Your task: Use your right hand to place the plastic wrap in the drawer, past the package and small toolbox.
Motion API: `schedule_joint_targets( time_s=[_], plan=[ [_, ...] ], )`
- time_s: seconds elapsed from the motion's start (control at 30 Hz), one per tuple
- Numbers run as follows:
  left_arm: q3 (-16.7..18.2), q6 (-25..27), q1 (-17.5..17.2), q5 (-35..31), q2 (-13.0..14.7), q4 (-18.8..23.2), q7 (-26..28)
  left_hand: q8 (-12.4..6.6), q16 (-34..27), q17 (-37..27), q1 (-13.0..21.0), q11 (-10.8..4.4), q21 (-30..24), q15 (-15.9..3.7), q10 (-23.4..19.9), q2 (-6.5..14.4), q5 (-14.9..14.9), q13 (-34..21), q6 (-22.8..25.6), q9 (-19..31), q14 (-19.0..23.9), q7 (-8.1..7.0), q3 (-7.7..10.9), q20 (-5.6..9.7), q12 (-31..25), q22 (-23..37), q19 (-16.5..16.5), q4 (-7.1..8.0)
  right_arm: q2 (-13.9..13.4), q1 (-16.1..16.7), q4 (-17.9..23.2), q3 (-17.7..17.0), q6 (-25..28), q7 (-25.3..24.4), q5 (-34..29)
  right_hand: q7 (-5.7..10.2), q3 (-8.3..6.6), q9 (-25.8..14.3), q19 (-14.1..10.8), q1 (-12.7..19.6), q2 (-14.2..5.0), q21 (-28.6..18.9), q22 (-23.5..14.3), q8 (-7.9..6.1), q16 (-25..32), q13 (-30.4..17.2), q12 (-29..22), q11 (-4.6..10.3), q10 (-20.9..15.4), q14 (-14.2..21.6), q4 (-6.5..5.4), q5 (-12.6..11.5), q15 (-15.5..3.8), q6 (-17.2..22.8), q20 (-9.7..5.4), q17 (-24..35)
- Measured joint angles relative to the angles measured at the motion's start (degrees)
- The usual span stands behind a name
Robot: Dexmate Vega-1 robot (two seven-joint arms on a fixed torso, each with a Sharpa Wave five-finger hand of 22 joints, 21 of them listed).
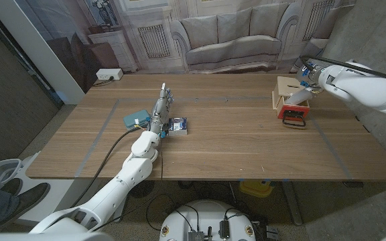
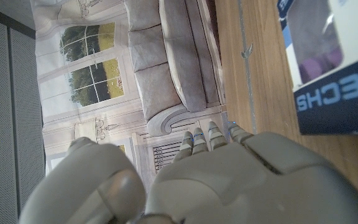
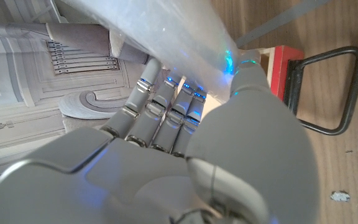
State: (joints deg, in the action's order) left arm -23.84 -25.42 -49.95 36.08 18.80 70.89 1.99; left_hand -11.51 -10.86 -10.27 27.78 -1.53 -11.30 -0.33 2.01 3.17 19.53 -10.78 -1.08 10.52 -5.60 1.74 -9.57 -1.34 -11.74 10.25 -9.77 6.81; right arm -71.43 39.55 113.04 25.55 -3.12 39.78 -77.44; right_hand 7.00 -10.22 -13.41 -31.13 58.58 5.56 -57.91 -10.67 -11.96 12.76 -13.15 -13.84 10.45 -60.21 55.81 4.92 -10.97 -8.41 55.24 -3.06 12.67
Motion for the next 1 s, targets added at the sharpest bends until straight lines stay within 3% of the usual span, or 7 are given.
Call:
schedule_joint_targets(
  time_s=[0.3,1.0],
  plan=[
    [0.03,-0.25,-0.25,0.08,-0.05,0.06,0.28,0.00,0.00,0.00,0.00,0.00,0.00,0.00,0.00,0.00,0.00,0.00,0.00,0.00,0.00,0.00,-0.24,0.00,0.00,0.00,0.00,-0.24,1.86,-1.10,-2.12,2.45,-0.26,-1.78,-1.30,-0.12,-0.23,0.27,-0.23,0.23,0.23,0.00,0.28,0.00,0.00,0.26,0.01,0.01,-0.40,0.00,0.24,0.13,0.00,0.66,0.23,0.00],
    [0.03,-0.03,-0.37,0.22,-0.03,0.60,0.40,0.00,0.00,0.00,0.16,0.00,0.00,0.00,0.00,0.16,0.00,0.00,0.00,0.00,0.00,0.00,-0.24,0.00,0.00,0.00,0.00,-0.24,3.26,-1.25,-3.93,4.44,1.75,-3.93,-2.88,0.07,-0.22,0.52,-0.45,0.21,0.21,0.00,0.55,0.16,0.00,0.51,0.02,0.11,-0.49,0.12,0.24,0.62,0.11,0.86,0.00,-0.01]
  ],
)
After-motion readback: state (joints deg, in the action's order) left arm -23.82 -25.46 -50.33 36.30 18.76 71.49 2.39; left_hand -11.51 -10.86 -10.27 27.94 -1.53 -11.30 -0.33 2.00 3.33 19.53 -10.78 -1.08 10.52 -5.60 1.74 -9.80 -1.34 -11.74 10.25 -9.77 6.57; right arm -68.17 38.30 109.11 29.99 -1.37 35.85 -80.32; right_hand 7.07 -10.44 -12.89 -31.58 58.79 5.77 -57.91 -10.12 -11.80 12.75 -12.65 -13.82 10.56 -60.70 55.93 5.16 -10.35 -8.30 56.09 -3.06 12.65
